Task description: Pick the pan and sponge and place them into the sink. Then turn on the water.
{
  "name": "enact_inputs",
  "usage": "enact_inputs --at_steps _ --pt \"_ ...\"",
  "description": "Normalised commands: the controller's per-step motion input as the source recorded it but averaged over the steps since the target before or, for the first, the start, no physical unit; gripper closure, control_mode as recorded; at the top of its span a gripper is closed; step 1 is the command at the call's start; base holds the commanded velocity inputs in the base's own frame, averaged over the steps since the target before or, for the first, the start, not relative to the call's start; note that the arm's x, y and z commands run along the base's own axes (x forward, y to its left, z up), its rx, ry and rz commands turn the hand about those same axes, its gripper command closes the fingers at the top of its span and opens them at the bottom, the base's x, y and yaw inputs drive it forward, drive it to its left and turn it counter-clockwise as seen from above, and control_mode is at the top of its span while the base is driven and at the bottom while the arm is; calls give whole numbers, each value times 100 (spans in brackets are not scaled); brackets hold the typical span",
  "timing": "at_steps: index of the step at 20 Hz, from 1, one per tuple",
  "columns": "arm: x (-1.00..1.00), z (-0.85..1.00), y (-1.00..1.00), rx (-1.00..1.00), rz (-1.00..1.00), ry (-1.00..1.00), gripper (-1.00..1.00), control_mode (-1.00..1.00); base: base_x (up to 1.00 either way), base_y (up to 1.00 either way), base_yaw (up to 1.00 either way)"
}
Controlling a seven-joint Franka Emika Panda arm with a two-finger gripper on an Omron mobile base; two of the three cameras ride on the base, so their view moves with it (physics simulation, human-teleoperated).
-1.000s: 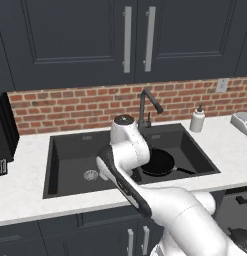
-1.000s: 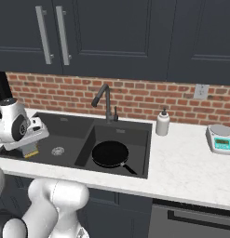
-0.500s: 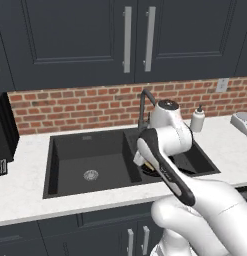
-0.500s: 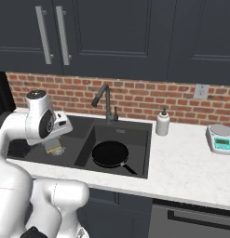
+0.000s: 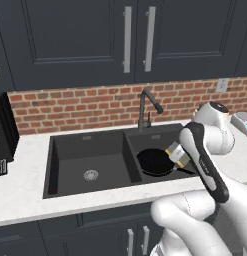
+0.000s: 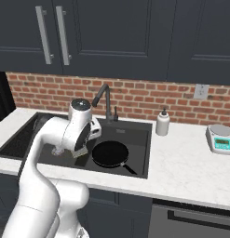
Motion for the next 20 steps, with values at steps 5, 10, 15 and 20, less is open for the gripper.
enact_inputs --at_steps 5,10,15,20 --pt "6 3 -79 23 8 0 100 -100 0 0 0" --pt "37 0 -24 16 1 0 100 -100 0 0 0" --pt "55 0 0 8 0 3 100 -100 0 0 0" --pt "48 -7 0 2 0 5 100 -100 0 0 0"
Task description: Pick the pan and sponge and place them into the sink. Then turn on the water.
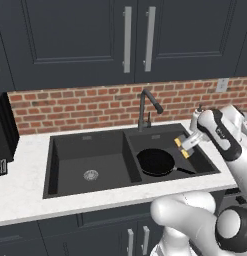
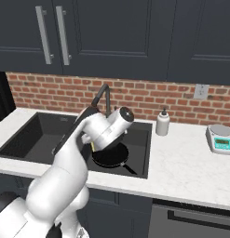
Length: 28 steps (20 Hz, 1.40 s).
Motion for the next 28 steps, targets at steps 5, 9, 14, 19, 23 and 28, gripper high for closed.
enact_inputs --at_steps 5,9,14,19,23,28 --pt "28 -42 -3 0 0 0 100 -100 0 0 0" --pt "26 -45 0 0 0 0 100 -100 0 0 0" --pt "28 -40 -2 0 0 0 100 -100 0 0 0" --pt "30 -42 -6 0 0 0 100 -100 0 0 0" --pt "35 -37 -7 0 0 0 100 -100 0 0 0" --pt "35 -27 -14 0 0 0 100 -100 0 0 0"
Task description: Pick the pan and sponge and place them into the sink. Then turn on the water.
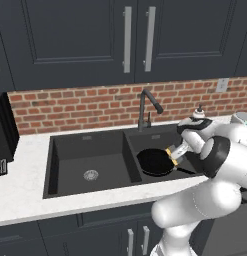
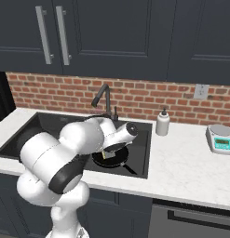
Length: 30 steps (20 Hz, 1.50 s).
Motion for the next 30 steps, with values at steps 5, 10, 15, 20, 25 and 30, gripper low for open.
enact_inputs --at_steps 5,10,15,20,25,30 --pt "39 -28 -11 0 1 0 100 -100 0 0 0" --pt "42 -40 -2 0 2 0 100 -100 0 0 0" --pt "36 -46 -3 0 3 0 100 -100 0 0 0" --pt "23 -46 -14 0 4 0 100 -100 0 0 0" --pt "19 -38 -12 0 3 0 100 -100 0 0 0" --pt "19 -25 -1 0 0 0 100 -100 0 0 0"
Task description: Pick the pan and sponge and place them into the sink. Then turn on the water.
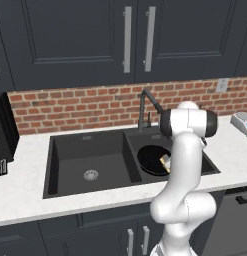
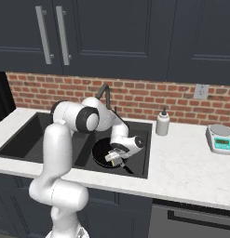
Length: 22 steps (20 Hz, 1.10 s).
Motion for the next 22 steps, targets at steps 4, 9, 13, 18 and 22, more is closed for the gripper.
enact_inputs --at_steps 4,9,13,18,22 --pt "25 -9 0 0 0 0 100 -100 0 0 0" --pt "27 -3 0 0 0 0 100 -100 0 0 0" --pt "19 -2 0 0 0 -3 -100 -100 0 0 0" --pt "6 0 0 0 0 -7 -100 -100 0 0 0" --pt "0 0 0 0 0 -12 -100 -100 0 0 0"
